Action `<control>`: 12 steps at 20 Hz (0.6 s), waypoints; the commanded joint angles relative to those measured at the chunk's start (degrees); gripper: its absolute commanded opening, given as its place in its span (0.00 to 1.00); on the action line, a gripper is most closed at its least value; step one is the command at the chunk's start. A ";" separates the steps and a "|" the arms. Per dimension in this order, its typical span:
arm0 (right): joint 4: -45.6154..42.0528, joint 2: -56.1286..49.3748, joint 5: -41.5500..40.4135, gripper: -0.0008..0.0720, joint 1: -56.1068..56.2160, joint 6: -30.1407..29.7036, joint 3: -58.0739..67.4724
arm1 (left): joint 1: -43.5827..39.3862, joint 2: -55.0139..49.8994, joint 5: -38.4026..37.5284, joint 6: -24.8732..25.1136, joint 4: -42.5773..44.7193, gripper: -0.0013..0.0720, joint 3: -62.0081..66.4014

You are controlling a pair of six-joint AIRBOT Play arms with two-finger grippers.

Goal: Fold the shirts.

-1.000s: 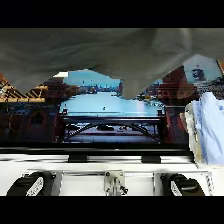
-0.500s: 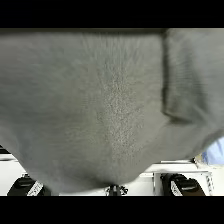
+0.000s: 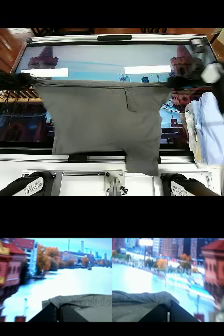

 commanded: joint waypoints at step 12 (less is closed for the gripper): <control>6.64 -21.09 -33.40 0.11 0.04 3.10 -0.74 | -5.07 -28.74 40.68 4.76 -16.61 0.06 -1.60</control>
